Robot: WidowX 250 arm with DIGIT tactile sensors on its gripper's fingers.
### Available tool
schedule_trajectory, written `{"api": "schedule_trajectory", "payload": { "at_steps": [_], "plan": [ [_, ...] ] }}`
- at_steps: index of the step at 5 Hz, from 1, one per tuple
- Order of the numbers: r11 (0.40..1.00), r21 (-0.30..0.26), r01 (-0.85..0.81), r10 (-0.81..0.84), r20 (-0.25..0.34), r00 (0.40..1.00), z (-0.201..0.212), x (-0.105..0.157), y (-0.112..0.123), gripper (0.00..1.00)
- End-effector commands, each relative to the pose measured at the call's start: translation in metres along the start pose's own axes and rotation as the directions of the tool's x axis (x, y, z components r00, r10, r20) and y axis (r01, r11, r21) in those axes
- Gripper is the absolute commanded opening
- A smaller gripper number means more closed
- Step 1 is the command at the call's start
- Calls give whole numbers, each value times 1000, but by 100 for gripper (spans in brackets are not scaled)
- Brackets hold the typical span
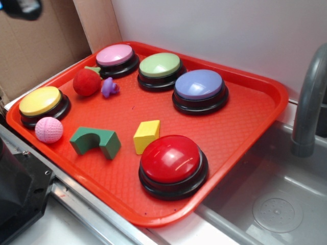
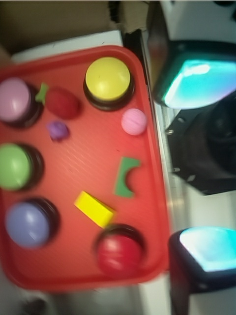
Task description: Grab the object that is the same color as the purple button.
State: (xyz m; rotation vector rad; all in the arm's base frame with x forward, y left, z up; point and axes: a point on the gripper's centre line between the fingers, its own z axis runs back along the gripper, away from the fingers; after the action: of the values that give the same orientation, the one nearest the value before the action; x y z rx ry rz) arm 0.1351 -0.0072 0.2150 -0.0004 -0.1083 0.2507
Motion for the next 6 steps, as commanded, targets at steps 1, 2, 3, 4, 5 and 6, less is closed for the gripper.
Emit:
{"api": "schedule_trajectory", "payload": {
  "at_steps": [1, 2, 3, 4, 5, 6],
  "plan": [
    [922, 64, -381, 372, 118, 920, -48, 43, 14, 100],
    [816, 39, -576, 557, 214, 803, -75, 67, 25, 100],
    [727, 24, -687, 654, 282, 702, -99, 83, 33, 100],
    [667, 25, -745, 701, 319, 638, -119, 92, 43, 100],
    [602, 33, -798, 739, 356, 572, -143, 97, 55, 100],
    [557, -2, -831, 772, 371, 517, -160, 100, 64, 100]
  ]
}}
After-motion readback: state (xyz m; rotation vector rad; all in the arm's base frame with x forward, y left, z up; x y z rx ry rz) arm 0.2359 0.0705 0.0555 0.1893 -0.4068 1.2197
